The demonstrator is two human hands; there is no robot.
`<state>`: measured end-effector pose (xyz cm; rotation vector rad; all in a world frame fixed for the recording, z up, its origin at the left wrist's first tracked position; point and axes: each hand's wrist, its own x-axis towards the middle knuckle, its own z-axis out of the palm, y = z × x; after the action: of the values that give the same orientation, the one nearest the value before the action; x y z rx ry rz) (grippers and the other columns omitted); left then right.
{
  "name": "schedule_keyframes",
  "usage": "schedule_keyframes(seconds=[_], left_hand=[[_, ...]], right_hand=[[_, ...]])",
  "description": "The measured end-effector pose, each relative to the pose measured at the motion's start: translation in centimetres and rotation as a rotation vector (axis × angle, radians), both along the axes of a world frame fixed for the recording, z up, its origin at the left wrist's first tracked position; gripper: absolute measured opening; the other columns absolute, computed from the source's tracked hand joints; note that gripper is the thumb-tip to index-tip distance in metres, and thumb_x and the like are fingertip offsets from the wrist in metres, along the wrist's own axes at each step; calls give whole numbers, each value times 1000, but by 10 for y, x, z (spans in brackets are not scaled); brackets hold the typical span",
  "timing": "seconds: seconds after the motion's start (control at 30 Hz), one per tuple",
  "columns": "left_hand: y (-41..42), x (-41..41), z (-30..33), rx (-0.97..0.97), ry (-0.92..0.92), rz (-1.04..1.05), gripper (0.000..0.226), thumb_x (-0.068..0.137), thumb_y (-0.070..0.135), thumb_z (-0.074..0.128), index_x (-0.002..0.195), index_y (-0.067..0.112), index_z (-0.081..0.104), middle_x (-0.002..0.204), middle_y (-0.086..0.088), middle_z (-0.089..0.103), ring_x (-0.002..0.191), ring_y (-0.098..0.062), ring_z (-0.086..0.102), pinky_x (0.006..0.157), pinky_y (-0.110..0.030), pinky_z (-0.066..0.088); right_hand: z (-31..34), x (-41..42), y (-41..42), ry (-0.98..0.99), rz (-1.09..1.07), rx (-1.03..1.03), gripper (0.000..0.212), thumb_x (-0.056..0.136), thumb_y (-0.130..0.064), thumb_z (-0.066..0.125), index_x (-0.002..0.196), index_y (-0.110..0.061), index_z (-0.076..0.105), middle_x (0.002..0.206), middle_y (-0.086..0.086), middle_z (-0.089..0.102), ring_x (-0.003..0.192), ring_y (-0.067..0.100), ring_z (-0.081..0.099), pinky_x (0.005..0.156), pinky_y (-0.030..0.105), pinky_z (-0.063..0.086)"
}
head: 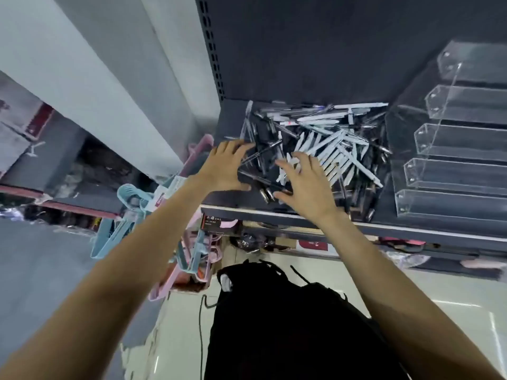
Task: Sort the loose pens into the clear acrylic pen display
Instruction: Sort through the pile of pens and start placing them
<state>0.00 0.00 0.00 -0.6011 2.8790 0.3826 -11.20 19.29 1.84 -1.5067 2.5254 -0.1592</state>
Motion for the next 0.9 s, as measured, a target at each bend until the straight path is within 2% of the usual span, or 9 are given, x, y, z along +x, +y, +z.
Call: schedule_keyframes(seconds=[0.1, 0.2, 0.3, 0.4, 0.47, 0.6, 0.67, 0.77, 0.9], left_hand=[[-4, -4, -4, -25, -45, -105, 98, 68, 54, 76, 147, 24, 26, 143, -8, 37, 133, -29, 29, 108, -45, 26], [-8, -4, -9, -31, 10, -121, 86, 72, 52, 72, 143, 23, 34, 139, -4, 46, 130, -27, 34, 106, -42, 27], [-10, -4, -13, -35, 65, -116, 66, 79, 45, 68, 135, 19, 44, 133, -4, 52, 126, -24, 39, 102, -39, 30], [-6, -4, -19, -10, 97, -142, 51, 85, 39, 65, 127, 14, 51, 126, -5, 54, 120, -24, 45, 97, -35, 33], [-6, -6, -21, 2, 123, -152, 48, 85, 37, 65, 125, 13, 52, 123, -7, 55, 117, -25, 46, 97, -35, 35], [-8, -3, -20, 101, 173, -155, 58, 80, 40, 70, 130, 16, 52, 128, -5, 53, 119, -25, 45, 101, -38, 36], [-11, 5, -20, 147, 306, -84, 58, 77, 41, 70, 129, 19, 55, 127, -3, 55, 118, -25, 47, 102, -38, 37], [-17, 10, -17, 177, 488, 217, 52, 82, 32, 68, 130, 18, 54, 129, -5, 54, 120, -25, 45, 98, -21, 23], [-30, -11, -16, 248, 343, 512, 61, 90, 40, 58, 142, 14, 39, 140, -12, 44, 131, -30, 36, 108, -38, 25]], right_hand=[[-8, 12, -13, 105, 15, -55, 57, 75, -54, 67, 115, -14, 63, 132, 14, 44, 121, 34, 39, 102, 45, 35], [-15, 20, -25, 147, -12, -13, 55, 72, -56, 70, 98, -8, 70, 135, 14, 44, 125, 34, 36, 102, 47, 32], [-23, 21, -31, 146, -23, 18, 51, 74, -52, 70, 92, -5, 71, 141, 14, 41, 129, 34, 33, 103, 47, 30], [-30, 22, -29, 124, -44, -27, 34, 72, -38, 76, 83, -6, 71, 137, 13, 45, 125, 34, 39, 98, 47, 36], [-32, 21, -27, 104, -66, -70, 29, 70, -33, 78, 80, -7, 71, 136, 12, 47, 124, 34, 40, 96, 47, 39], [-36, 16, -22, 78, -74, -72, 32, 76, -38, 73, 89, -9, 70, 137, 8, 45, 127, 30, 37, 98, 45, 37], [-36, 16, -22, 79, -96, -79, 35, 75, -41, 73, 92, -10, 68, 134, 9, 48, 124, 30, 40, 98, 45, 37], [-32, 15, -29, 101, -135, -136, 41, 72, -41, 75, 98, -12, 63, 121, 11, 56, 113, 33, 49, 93, 46, 41], [-22, 12, -52, 130, -89, -184, 46, 79, -36, 69, 116, -10, 59, 120, 11, 57, 112, 32, 48, 92, 43, 39]])
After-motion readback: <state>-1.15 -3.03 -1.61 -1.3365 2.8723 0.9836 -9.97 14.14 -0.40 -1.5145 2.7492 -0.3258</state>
